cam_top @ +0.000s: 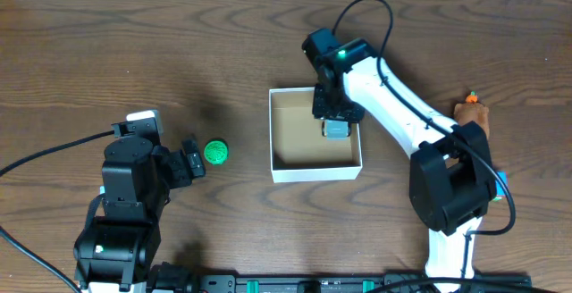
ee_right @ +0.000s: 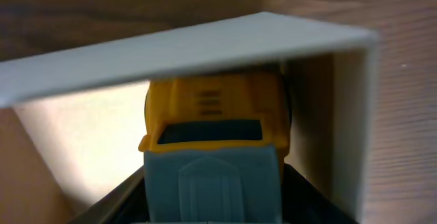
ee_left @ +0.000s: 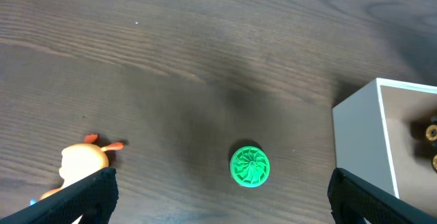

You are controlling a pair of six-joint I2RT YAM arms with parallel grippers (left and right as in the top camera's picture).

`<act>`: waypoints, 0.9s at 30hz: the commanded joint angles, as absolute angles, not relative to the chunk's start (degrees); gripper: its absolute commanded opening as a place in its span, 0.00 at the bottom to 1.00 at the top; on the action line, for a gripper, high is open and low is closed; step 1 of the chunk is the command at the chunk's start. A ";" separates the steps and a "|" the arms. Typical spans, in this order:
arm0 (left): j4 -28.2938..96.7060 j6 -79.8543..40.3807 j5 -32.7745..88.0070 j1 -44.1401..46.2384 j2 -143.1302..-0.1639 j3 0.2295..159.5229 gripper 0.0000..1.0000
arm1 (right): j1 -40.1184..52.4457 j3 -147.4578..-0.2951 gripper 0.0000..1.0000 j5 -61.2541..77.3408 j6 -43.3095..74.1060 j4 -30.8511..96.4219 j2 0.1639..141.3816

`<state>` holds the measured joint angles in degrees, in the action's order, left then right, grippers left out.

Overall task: Pack container
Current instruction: 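Carry the truck with the right gripper into the white box and release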

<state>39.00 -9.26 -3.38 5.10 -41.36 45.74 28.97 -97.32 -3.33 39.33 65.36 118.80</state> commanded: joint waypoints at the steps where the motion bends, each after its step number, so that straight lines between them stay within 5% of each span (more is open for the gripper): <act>1: 39.20 -10.20 -3.42 5.28 -41.10 46.63 0.98 | 27.27 -97.25 0.01 -4.49 39.99 65.60 119.07; 5: 39.20 -10.20 -3.42 5.28 -41.10 46.63 0.98 | 27.24 -97.25 0.03 -4.47 36.91 65.65 119.07; 11: 39.31 -10.20 -3.42 5.28 -41.10 46.63 0.98 | 28.16 -97.25 0.28 -4.49 36.53 66.02 119.07; 13: 39.38 -10.20 -3.44 5.28 -41.10 46.63 0.98 | 28.32 -97.25 0.45 -4.51 36.53 66.02 119.07; 27: 39.44 -10.20 -3.44 5.28 -41.10 46.63 0.98 | 28.42 -97.25 0.65 -4.51 36.53 66.00 119.07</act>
<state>39.24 -9.28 -3.38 5.10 -41.36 45.74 27.88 -97.32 -3.57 36.82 65.95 118.80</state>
